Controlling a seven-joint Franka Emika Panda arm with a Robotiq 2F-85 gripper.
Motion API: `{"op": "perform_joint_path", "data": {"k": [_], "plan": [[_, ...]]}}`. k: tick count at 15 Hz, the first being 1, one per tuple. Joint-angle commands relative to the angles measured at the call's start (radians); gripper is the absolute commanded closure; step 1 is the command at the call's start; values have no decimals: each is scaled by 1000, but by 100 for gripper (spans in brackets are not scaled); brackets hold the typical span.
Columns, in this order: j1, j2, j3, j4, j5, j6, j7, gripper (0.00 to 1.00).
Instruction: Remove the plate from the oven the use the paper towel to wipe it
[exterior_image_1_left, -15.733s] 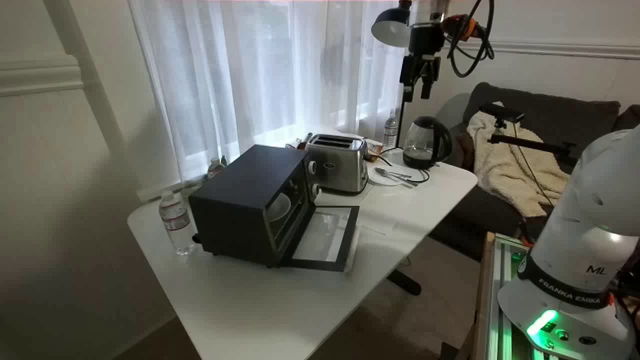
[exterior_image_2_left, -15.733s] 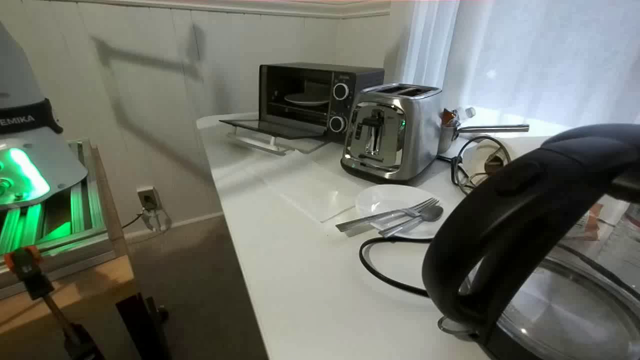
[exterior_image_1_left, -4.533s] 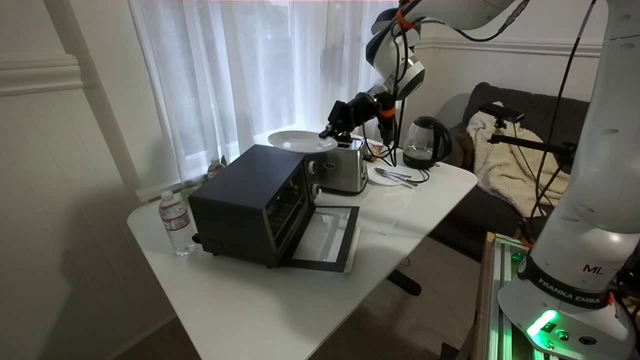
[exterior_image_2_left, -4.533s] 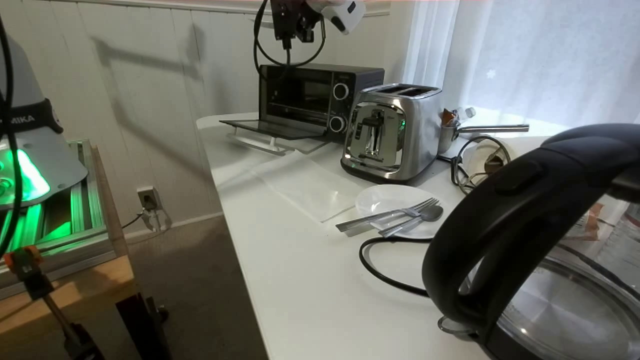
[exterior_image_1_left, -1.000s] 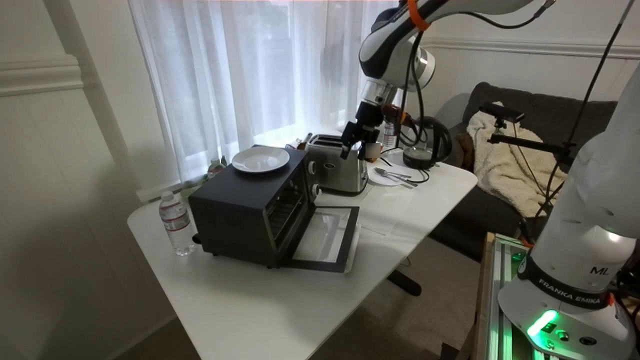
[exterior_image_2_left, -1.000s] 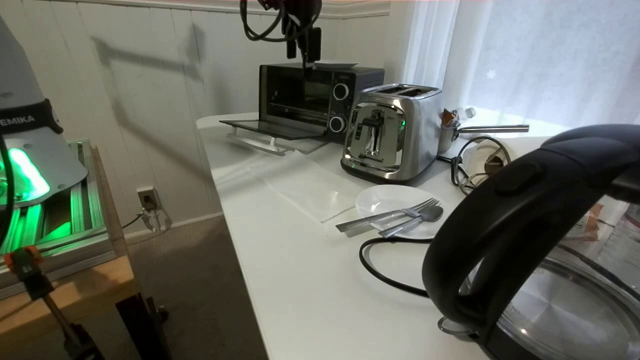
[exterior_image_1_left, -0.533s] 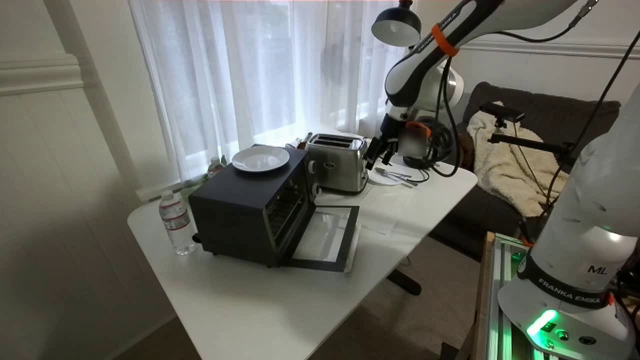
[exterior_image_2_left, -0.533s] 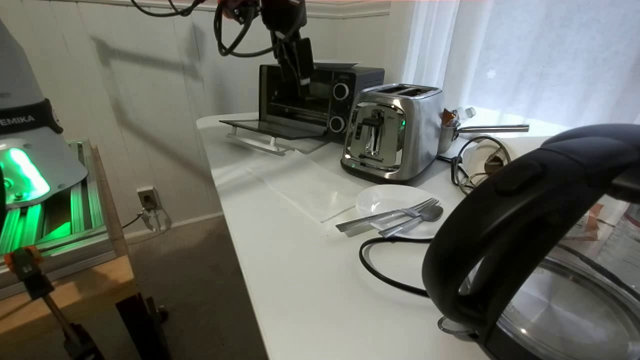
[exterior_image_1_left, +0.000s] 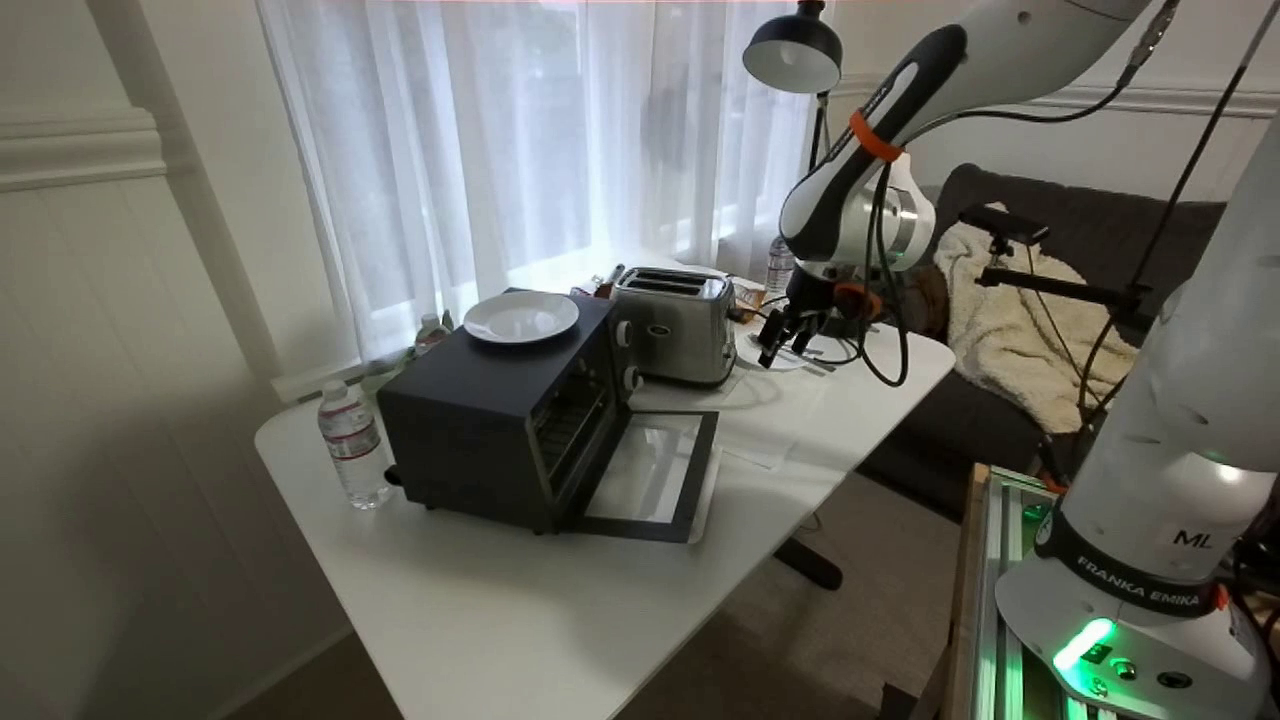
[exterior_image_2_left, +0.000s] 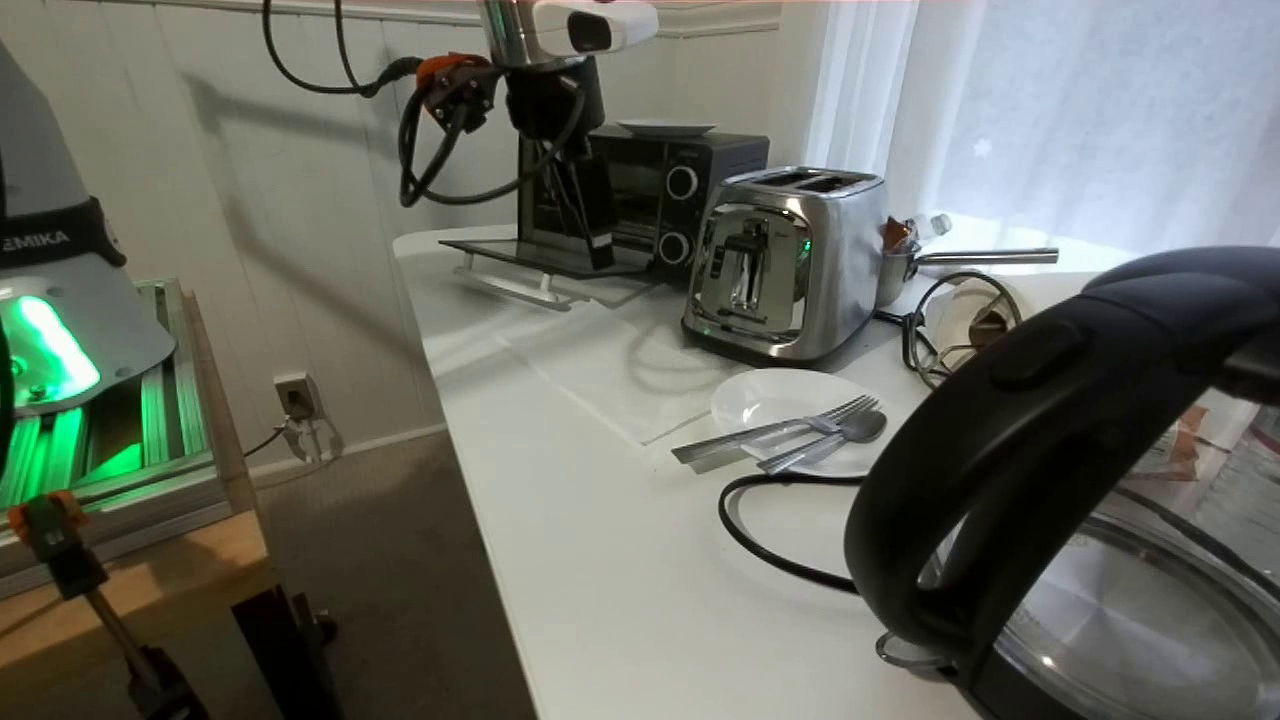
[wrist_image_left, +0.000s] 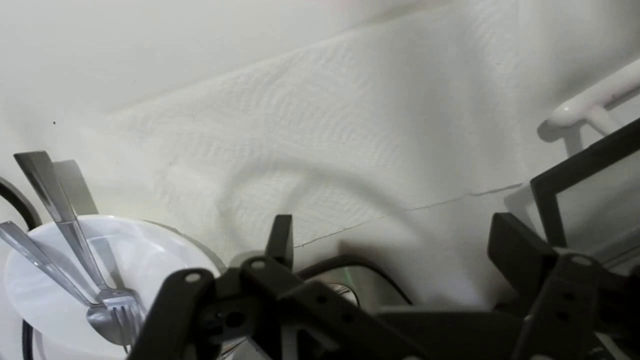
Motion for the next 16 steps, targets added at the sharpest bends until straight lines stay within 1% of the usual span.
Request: {"op": "perform_joint_path", "data": {"k": [1, 2, 5, 7, 10, 13, 14, 15, 16], "plan": [[1, 110, 17, 69, 198, 13, -171, 0], [-6, 139, 30, 91, 252, 7, -220, 0], [-26, 235, 65, 158, 361, 17, -320, 0], [-38, 303, 80, 202, 404, 36, -360, 0], [-56, 393, 97, 260, 434, 50, -368, 0], [-59, 462, 96, 296, 430, 42, -327, 0], [-55, 480, 90, 302, 424, 34, -311, 8], [-47, 496, 83, 307, 413, 33, -294, 26], [-41, 507, 78, 308, 408, 33, -282, 34]]}}
